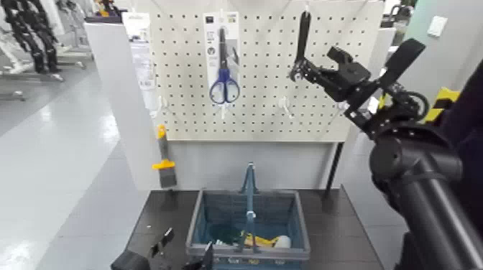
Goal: Put the black wrench into the crate.
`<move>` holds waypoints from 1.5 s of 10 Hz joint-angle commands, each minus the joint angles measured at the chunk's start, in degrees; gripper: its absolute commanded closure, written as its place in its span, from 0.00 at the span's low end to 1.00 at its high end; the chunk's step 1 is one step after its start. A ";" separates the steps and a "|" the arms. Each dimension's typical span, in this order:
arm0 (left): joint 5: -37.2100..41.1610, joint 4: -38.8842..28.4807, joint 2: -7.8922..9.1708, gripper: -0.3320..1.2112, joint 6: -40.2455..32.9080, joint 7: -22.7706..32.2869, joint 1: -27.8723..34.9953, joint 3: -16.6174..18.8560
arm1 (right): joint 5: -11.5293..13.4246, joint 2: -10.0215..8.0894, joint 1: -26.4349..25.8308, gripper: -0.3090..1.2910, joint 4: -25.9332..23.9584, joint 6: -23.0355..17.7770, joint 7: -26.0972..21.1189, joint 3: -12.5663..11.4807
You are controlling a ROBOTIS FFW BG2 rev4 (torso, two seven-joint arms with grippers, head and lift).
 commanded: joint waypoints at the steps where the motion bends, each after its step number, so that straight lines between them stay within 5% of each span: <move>1: 0.00 0.04 0.00 0.35 -0.17 -0.09 -0.26 -0.08 | -1.37 0.00 -2.73 0.30 3.53 0.54 2.84 1.17; 4: 0.00 0.13 0.09 0.35 -0.17 -0.18 -0.44 -0.25 | -2.07 0.00 -4.22 0.41 4.93 2.12 5.13 1.78; 5: 0.00 0.13 0.09 0.35 -0.26 -0.18 -0.44 -0.34 | -1.89 -0.08 -4.66 0.55 5.11 3.27 5.57 1.96; 6: 0.00 0.13 0.09 0.35 -0.35 -0.18 -0.44 -0.25 | -1.37 0.00 -4.92 0.81 5.02 3.79 5.83 1.96; 7: -0.09 0.13 0.09 0.35 -0.35 -0.18 -0.44 -0.34 | -1.10 0.09 -5.01 0.87 4.93 4.50 5.74 2.05; 15: -0.09 0.13 0.09 0.35 -0.44 -0.18 -0.44 -0.34 | 0.22 0.09 -5.54 0.88 4.58 4.94 6.18 2.13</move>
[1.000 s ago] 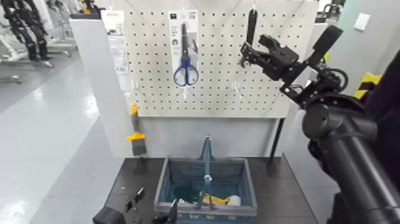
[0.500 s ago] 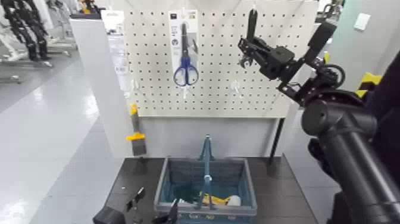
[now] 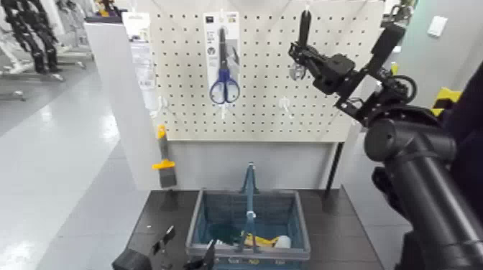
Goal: Put the black wrench into the crate.
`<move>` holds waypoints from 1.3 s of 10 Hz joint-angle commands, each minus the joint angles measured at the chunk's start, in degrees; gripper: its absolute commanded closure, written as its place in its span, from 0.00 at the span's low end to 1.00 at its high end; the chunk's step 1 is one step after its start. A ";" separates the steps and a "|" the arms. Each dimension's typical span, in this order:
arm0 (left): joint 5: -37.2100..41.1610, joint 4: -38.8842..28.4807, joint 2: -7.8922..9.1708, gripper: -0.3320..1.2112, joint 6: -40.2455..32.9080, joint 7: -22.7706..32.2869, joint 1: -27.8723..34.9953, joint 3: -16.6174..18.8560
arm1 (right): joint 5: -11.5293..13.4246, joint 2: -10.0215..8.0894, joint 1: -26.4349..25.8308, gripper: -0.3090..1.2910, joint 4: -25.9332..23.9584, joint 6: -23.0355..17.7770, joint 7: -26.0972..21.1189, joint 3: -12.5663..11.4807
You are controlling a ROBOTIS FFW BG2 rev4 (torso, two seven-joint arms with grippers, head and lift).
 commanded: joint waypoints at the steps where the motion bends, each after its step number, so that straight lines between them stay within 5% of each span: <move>1: 0.00 0.00 0.00 0.35 0.00 0.00 0.00 0.00 | 0.18 0.00 -0.11 0.88 -0.04 -0.07 0.27 0.00; 3: 0.00 0.00 0.18 0.35 0.00 0.00 0.00 0.09 | 0.18 0.09 0.33 0.88 -2.15 -0.42 0.53 -0.09; 7: 0.09 0.00 0.26 0.35 -0.18 0.00 0.09 0.09 | 1.49 0.17 4.11 0.88 -15.77 2.04 -0.26 -1.06; 13: 0.09 0.00 0.35 0.35 -0.18 0.00 0.27 0.09 | -1.85 3.16 14.92 0.88 -22.45 4.94 -2.81 0.53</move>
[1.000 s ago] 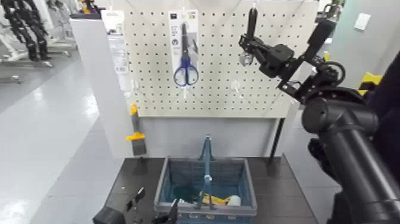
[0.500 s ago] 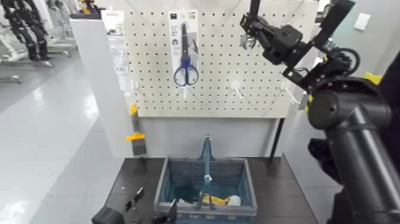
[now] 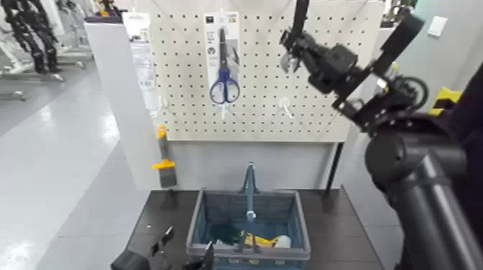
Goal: Put the black wrench into the crate.
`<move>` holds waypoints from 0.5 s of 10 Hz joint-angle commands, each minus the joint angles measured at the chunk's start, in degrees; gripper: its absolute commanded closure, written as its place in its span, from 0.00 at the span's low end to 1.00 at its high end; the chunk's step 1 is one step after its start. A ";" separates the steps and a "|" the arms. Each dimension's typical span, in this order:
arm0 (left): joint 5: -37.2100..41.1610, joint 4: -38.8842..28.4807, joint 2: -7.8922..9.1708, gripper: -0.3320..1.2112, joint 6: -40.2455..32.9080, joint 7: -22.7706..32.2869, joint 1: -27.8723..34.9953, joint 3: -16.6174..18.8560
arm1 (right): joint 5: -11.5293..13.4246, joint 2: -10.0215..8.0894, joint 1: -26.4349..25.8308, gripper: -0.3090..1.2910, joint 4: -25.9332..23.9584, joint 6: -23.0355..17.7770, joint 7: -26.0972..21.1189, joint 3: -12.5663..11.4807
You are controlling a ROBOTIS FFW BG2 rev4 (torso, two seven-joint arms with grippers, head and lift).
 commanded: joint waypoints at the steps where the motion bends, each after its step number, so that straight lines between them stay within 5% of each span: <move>1: 0.00 0.00 0.07 0.35 -0.03 -0.04 0.02 -0.01 | -1.86 1.46 5.82 0.88 -0.66 1.67 -1.19 0.88; 5: 0.00 0.00 0.33 0.35 -0.03 0.05 0.10 -0.18 | -2.57 1.99 11.71 0.88 -2.07 4.74 -1.46 0.26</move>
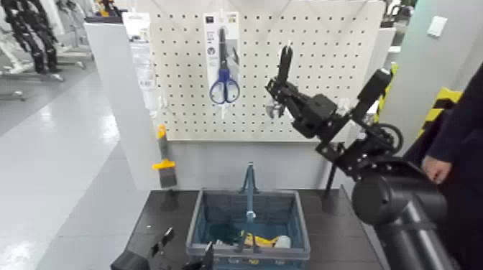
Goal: Put the black wrench into the crate.
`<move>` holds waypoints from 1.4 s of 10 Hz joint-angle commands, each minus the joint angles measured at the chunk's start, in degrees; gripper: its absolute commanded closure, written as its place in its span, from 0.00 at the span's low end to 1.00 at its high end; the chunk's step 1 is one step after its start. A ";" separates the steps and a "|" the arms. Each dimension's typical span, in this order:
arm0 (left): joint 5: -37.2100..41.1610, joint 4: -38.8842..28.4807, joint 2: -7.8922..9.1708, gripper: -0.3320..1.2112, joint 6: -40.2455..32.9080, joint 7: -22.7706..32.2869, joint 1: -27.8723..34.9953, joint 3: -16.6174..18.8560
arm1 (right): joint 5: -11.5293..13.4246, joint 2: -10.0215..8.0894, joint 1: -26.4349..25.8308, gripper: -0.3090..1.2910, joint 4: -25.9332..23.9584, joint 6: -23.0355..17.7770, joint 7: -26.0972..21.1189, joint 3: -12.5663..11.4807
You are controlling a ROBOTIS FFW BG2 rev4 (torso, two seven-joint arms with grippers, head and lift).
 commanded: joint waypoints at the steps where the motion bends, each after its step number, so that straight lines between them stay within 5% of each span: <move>1: 0.00 0.00 0.13 0.35 0.00 0.09 0.00 -0.10 | -0.29 -0.01 4.49 0.88 -0.20 1.77 -0.08 -0.51; 6: 0.18 0.00 0.39 0.35 0.00 0.18 0.09 -0.10 | -0.64 -0.01 12.58 0.88 1.47 5.37 -0.08 -1.56; 14: 0.18 0.00 0.39 0.35 0.09 0.18 0.09 -0.18 | 2.78 -0.01 14.16 0.88 10.08 7.22 1.24 -2.62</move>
